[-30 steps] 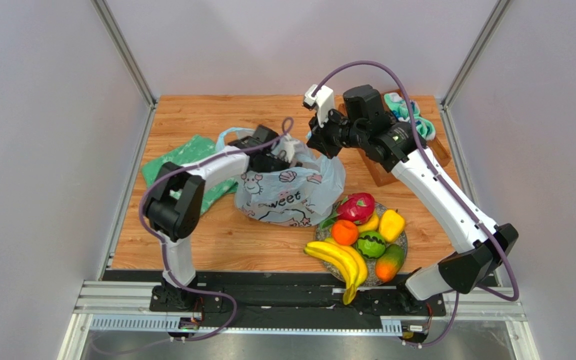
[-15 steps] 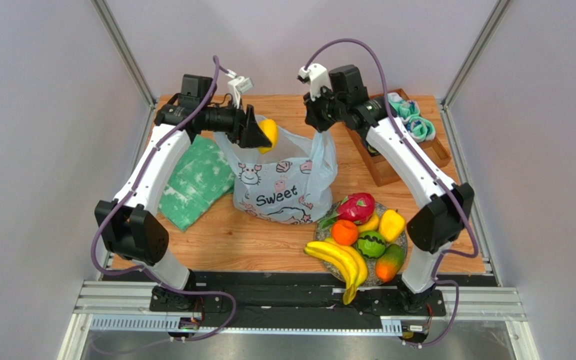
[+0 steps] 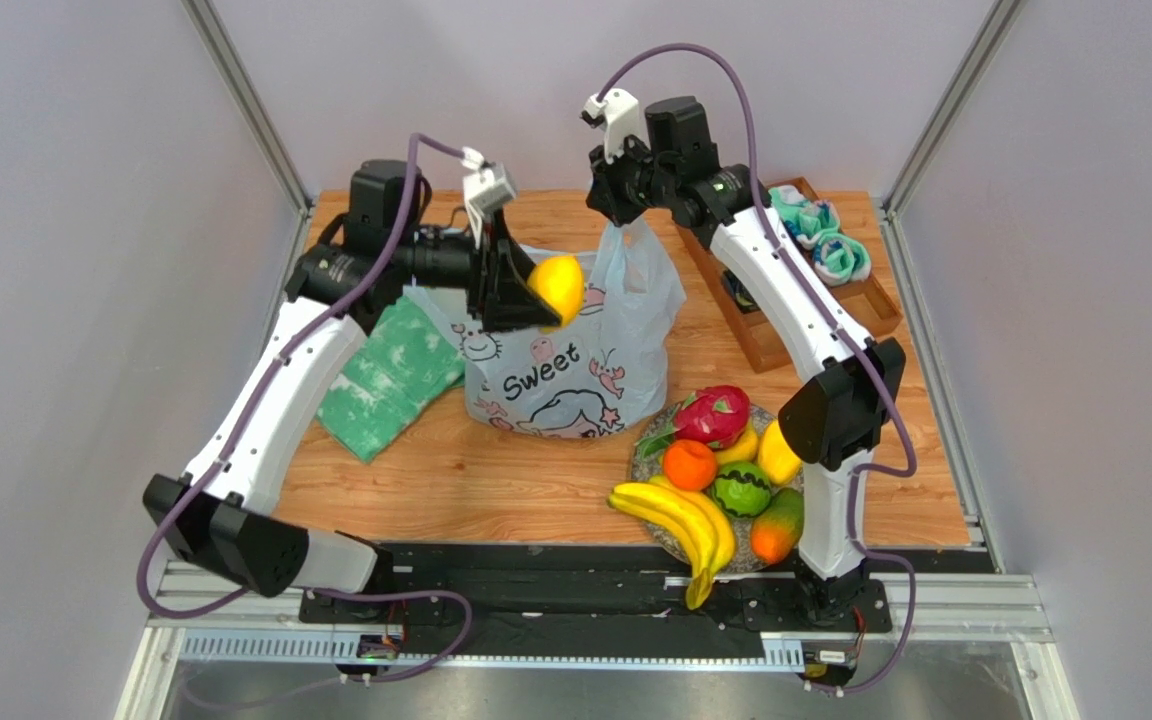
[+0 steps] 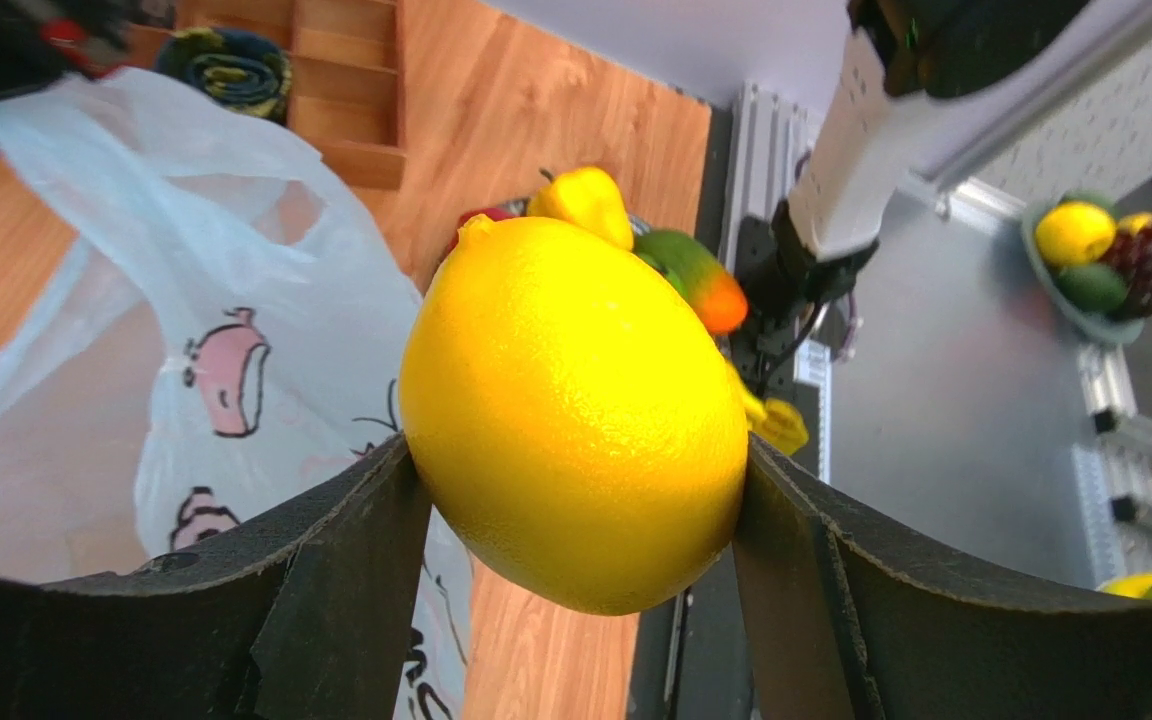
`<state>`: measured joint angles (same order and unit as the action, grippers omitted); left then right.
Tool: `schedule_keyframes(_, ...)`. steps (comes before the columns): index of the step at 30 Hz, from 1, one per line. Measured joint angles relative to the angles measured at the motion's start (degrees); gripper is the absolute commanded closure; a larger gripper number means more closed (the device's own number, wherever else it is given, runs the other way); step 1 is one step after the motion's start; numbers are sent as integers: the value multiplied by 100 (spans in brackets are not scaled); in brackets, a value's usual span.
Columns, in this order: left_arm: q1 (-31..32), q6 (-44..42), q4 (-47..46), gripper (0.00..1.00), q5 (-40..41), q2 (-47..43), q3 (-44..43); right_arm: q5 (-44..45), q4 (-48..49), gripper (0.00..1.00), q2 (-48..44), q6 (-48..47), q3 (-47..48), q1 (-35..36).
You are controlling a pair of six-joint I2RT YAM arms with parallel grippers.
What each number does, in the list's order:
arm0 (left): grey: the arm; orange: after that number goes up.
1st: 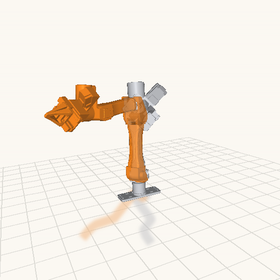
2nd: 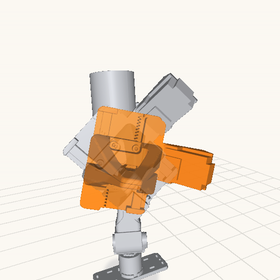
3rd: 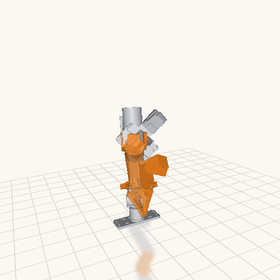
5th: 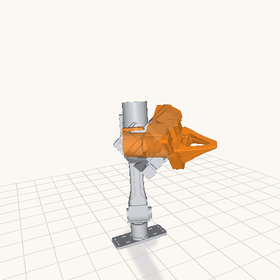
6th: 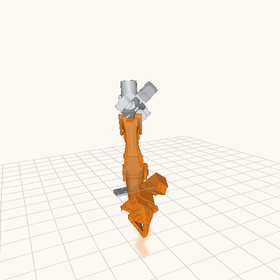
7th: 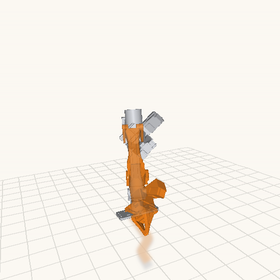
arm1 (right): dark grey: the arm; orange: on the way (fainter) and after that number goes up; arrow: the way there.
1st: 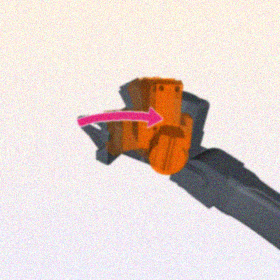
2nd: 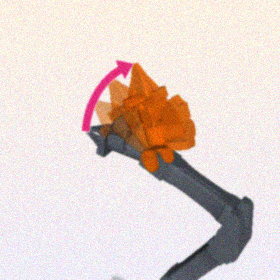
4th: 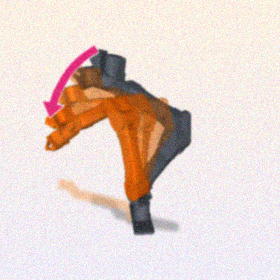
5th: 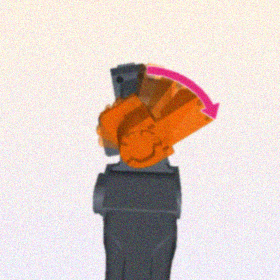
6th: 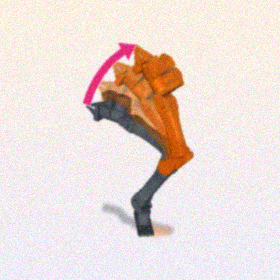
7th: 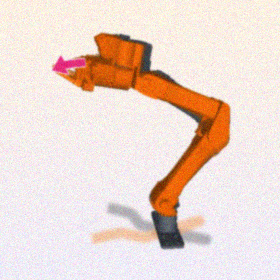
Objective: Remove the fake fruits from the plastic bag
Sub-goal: Place the fake fruit on the plate.
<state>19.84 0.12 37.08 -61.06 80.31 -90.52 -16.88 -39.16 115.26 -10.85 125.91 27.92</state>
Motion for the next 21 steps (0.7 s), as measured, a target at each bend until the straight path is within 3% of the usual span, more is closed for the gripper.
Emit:
schedule_keyframes(5,986,-1093,426,100,433,-262,684,-413,-140,100,-42,68,-343,-157)
schedule_keyframes(10,2026,-1729,396,100,935,507,772,-640,-195,100,-61,162,-446,-229)
schedule_keyframes(21,3252,-1681,-850,100,1547,2625,24,-815,-188,100,-201,345,-553,-442)
